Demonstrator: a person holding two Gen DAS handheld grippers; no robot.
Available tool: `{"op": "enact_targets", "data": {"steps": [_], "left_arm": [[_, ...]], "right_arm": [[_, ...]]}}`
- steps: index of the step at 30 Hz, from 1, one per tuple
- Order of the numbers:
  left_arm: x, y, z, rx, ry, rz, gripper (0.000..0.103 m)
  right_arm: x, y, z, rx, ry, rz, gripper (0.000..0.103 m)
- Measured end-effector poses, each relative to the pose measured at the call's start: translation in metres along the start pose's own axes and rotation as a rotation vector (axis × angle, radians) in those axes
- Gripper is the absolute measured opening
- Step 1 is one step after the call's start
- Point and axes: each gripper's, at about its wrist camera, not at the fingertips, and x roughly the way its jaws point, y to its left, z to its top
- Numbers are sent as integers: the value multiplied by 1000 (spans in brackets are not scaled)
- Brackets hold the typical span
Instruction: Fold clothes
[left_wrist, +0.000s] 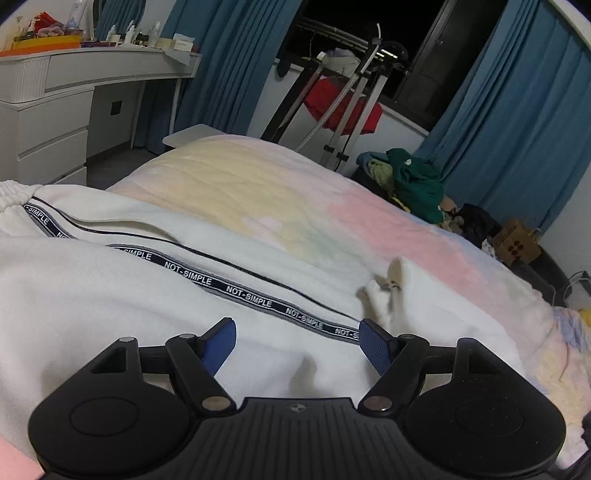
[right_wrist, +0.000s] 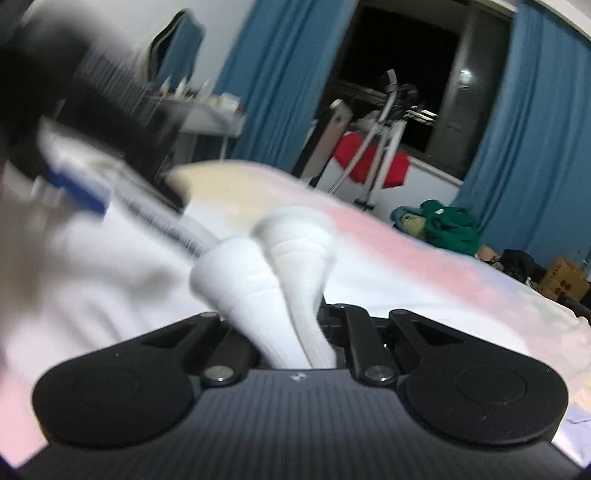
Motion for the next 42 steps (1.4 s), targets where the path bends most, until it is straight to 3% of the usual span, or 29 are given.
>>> {"op": "enact_targets", "data": {"steps": [8,10,12,14,17,20,23,26,29,31,32,33,36,38,41,42], "left_arm": [[0,-6,-8,2,2,-100,75],[-1,-9,-10,7,3,-136,75],[-1,-12,-13,16,0,-156,75],[-2,-16,-16,25,-2,-163,75],[-1,-22,-20,22,9,-169,75],[-2,-31,-25,22,22,-170,75],[-7,-40,-30,39,13,-170,76],[-8,-42,-32,42,15,-157,77],[-5,-42,-34,34,17,-148,77],[-2,-39,-34,11,17,-154,77],[-1,-38,-34,-1,17,-158,77],[-1,-37,-34,-11,17,-162,77],[0,-32,-34,-38,21,-173,77],[0,-31,-35,-38,21,-172,77],[0,-30,-35,-35,16,-164,77],[0,-30,-36,-36,17,-157,77]], "right_arm": [[-10,-20,6,23,79,132,14],[-13,-19,11,25,109,183,20],[-23,-26,15,36,143,266,48],[-35,-31,18,50,173,349,63],[-64,-47,22,100,153,420,64],[-78,-77,20,230,101,409,64],[-64,-103,15,401,87,397,64],[-44,-97,7,423,104,439,65],[-37,-70,2,359,134,532,63],[-36,-55,1,297,115,531,59],[-36,-49,1,280,104,521,51],[-36,-48,0,304,105,526,33],[-37,-59,1,407,114,532,19],[-36,-70,3,478,125,534,11],[-37,-85,8,549,111,530,10],[-44,-86,13,508,90,512,10]]}}
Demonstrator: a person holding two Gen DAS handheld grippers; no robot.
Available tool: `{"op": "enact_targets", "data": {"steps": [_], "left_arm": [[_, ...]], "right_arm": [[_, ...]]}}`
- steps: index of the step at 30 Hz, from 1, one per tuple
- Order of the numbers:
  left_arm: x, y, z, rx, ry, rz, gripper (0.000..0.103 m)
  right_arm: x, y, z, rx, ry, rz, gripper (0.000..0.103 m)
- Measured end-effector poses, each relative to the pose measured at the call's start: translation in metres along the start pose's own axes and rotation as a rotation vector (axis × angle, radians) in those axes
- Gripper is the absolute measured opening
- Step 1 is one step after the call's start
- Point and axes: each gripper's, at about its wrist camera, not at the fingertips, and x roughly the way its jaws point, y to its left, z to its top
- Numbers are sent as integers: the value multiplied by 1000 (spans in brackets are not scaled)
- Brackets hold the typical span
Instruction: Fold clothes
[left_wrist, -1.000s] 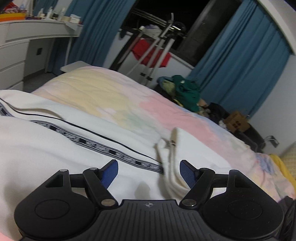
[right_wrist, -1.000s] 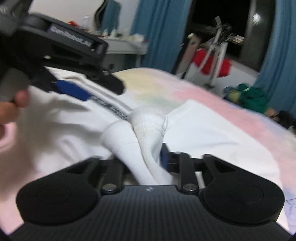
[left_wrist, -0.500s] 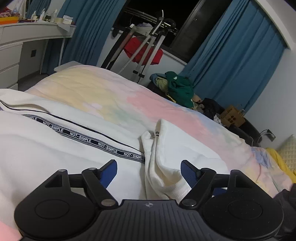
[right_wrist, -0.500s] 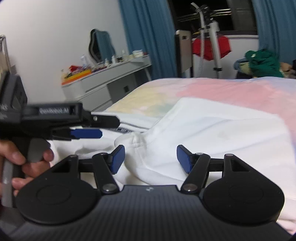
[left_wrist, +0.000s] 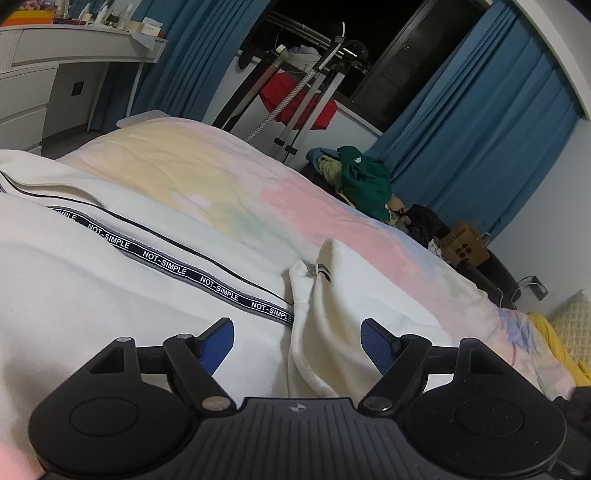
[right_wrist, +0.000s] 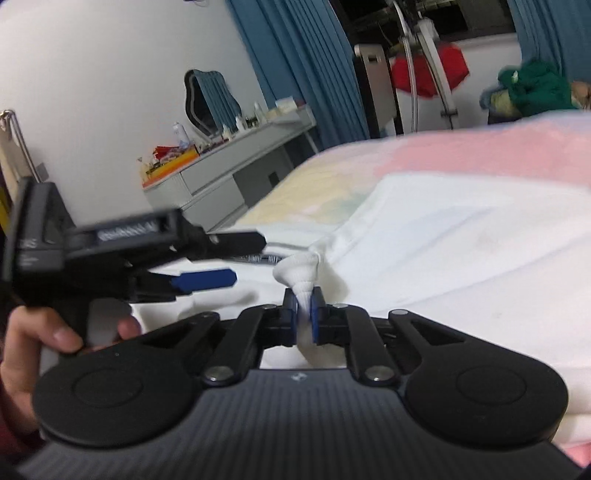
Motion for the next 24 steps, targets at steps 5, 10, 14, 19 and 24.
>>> {"op": "enact_targets", "data": {"steps": [5,10,14,19,24], "left_arm": [[4,1,-2,28,9,32,78],[5,6,-6,33,20,52,78],[0,8,-11,49,22,78,78],[-6,4,-14,70,15,94,78],[-12,-1,-18,94,13,116,80]], "right_arm": [[-23,34,3,-182,-26,-16,10],[-10,44,-11,-258,94,-59,11],[-4,39,-8,-197,126,-67,14],[-21,31,-1,-96,128,-30,45],[-57,28,13,-67,2,-32,64]]}}
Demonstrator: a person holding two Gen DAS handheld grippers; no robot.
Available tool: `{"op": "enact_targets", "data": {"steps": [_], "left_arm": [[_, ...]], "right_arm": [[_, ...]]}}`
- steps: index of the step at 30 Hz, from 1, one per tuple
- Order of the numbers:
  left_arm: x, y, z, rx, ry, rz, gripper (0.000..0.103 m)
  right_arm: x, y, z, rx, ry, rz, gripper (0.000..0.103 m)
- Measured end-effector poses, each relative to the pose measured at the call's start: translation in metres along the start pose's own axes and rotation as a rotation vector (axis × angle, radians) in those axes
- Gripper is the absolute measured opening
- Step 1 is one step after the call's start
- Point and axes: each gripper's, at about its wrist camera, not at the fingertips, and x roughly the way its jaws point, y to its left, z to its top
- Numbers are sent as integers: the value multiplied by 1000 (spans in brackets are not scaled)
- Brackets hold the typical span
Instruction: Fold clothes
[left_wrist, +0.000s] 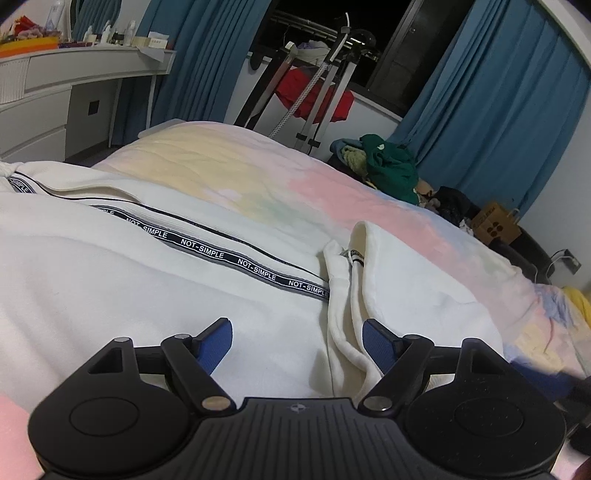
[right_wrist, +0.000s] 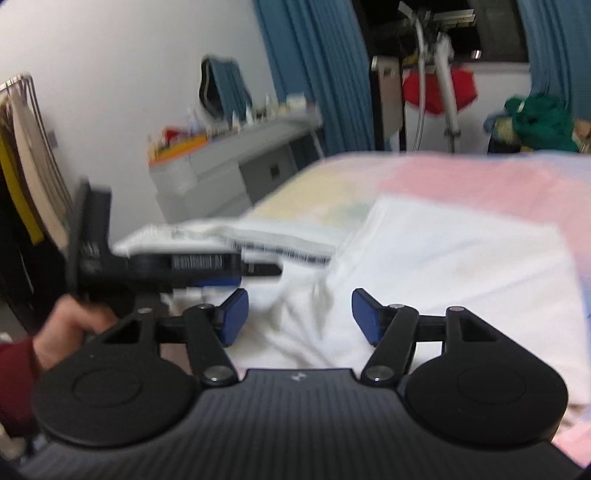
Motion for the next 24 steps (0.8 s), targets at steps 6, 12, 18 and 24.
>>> {"op": "enact_targets", "data": {"steps": [6,12,18,24], "left_arm": [[-15,3,-4,4,-15,43,84],[-43,16,-9,-44,-55,93,100],[-61,48,1,-264,31,56,102],[-79,102,5,-625,172,95,103]], "right_arm": [[-7,-24,7,6,-67,-230,64],[14,-68,-5,143,-7,-397,64],[40,-92,-20,233,113,-384,65],[34,-89,-22,258,110,-368,65]]}}
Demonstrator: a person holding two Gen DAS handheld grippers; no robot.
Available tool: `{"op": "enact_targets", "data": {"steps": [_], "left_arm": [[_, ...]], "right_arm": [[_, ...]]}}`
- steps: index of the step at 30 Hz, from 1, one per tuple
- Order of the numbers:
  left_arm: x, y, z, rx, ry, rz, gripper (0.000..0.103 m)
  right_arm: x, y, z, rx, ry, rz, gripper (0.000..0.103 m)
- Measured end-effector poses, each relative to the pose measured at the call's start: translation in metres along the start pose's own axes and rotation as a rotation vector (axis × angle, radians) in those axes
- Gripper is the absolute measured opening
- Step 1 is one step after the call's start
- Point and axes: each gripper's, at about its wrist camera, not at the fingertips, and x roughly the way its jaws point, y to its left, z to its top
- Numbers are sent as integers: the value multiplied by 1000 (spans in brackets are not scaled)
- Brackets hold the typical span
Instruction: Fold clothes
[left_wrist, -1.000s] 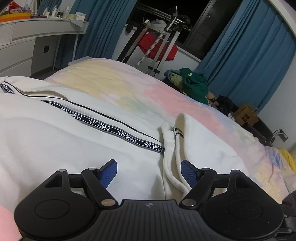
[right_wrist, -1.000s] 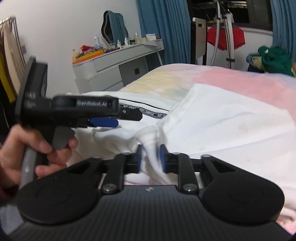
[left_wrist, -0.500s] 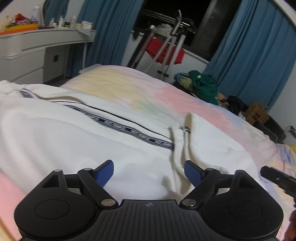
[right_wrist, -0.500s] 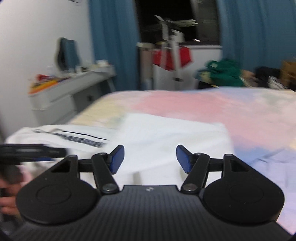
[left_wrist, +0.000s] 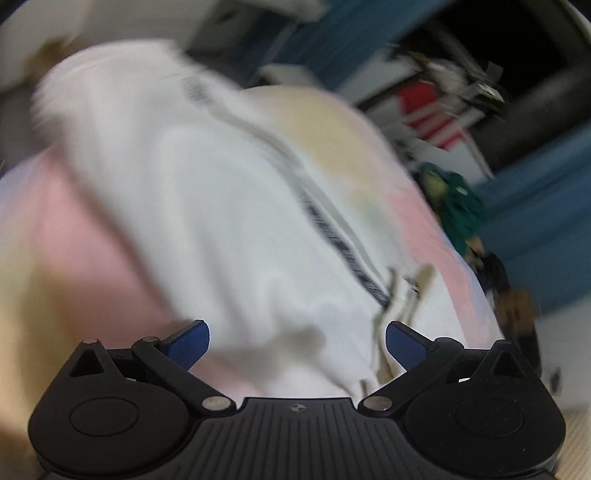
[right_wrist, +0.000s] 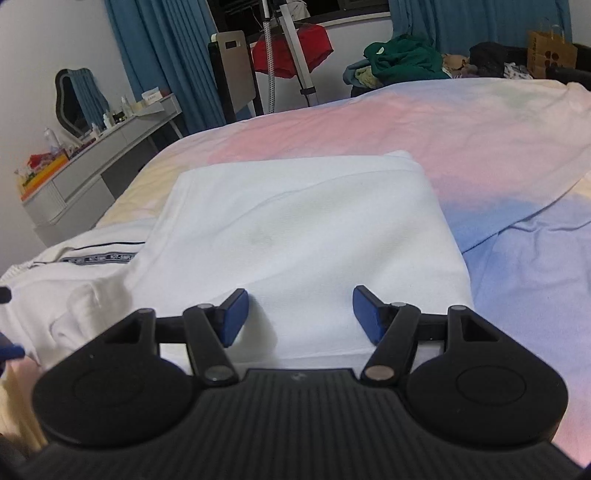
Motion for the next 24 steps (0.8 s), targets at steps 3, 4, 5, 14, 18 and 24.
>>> {"op": "enact_targets", "data": {"steps": [3,4,5,14,18,24], "left_arm": [[-3,30,15,-209,47,38,102],[-3,38,20,-247,39,47,100],[-3,45,25,-270,25,55,100],[21,82,52,-405,-109,-36,87],[18,88,64,-382,-230,-24,69],[11,87,74,-302,-322,20,47]], "right_arm": [[-2,2,-1,-2,9,-3,65],[-3,3,-2,-5,12,-5,65],[-4,4,-2,-5,16,-7,65],[-14,9,-2,-46,22,2,65],[-22,12,5,-50,-29,14,65],[-15,26,5,-105,-29,50,64]]}}
